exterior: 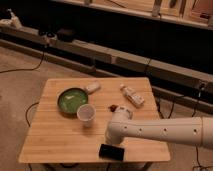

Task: Push the eraser across the table

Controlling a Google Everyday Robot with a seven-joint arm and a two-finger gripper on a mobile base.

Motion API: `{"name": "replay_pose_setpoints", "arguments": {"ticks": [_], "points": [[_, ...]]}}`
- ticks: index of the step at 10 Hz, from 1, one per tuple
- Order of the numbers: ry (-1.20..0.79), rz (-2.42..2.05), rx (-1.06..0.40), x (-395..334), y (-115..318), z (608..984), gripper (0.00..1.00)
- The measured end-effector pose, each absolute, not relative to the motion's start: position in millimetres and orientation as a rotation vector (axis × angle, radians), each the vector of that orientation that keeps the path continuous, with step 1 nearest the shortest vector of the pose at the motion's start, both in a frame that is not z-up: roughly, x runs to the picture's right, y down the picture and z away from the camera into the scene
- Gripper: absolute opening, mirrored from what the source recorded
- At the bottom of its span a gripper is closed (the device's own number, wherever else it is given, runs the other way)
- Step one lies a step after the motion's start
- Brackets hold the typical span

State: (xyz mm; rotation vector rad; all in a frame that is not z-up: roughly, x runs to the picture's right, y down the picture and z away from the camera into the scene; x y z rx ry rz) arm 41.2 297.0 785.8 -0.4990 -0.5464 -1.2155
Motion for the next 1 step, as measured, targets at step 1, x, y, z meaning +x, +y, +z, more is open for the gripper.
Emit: {"name": "replay_pose_setpoints", "arguments": {"ticks": [1], "points": [[-0.549, -1.223, -0.501, 41.9, 293.3, 780.6, 0.8]]}}
